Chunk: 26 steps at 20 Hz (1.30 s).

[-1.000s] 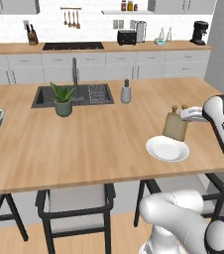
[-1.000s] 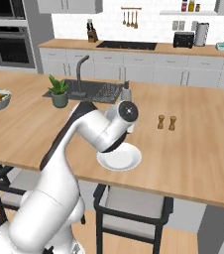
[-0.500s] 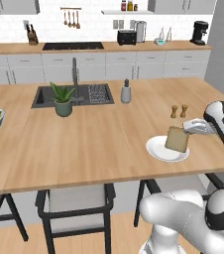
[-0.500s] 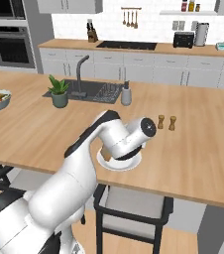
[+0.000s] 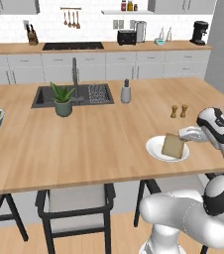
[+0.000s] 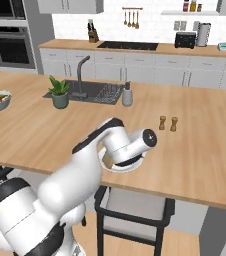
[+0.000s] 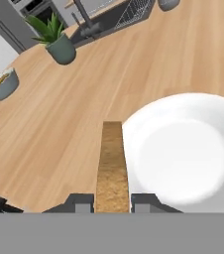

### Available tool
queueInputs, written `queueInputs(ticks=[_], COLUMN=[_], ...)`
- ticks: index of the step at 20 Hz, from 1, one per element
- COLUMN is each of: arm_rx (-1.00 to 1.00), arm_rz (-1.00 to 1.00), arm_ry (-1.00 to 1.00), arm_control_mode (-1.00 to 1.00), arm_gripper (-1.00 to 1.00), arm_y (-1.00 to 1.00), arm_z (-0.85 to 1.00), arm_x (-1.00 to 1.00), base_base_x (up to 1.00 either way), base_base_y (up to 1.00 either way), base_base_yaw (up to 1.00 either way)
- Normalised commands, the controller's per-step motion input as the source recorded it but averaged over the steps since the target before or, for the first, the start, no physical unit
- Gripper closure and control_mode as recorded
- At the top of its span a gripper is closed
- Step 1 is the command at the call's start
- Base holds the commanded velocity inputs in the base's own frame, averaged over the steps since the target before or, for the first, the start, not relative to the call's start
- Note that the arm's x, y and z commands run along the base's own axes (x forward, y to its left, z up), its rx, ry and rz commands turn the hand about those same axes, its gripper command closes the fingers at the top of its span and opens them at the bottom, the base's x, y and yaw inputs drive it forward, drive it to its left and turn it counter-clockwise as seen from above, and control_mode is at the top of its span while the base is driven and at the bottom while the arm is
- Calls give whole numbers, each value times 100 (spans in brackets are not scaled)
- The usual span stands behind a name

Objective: Start the toaster. Once the lever pops up, take the bread to the plate on the dining counter.

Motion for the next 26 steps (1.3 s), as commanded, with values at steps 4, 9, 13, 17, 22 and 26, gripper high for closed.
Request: queueInputs(ticks=[4, 9, 13, 17, 22, 26], arm_rx=[0, 0, 0, 0, 0, 0], arm_rz=[1, 2, 5, 9, 9, 6], arm_ry=[0, 0, 0, 0, 0, 0], arm_control_mode=[-100, -100, -100, -100, -100, -100], arm_gripper=[100, 100, 100, 100, 100, -100], arm_y=[-1, 0, -8, -10, -13, -4], arm_z=[-29, -15, -11, -18, -12, -4], arm_x=[40, 50, 15, 2, 0, 0], base_base_x=[0, 0, 0, 0, 0, 0], base_base_y=[0, 0, 0, 0, 0, 0], base_base_yaw=[0, 0, 0, 0, 0, 0])
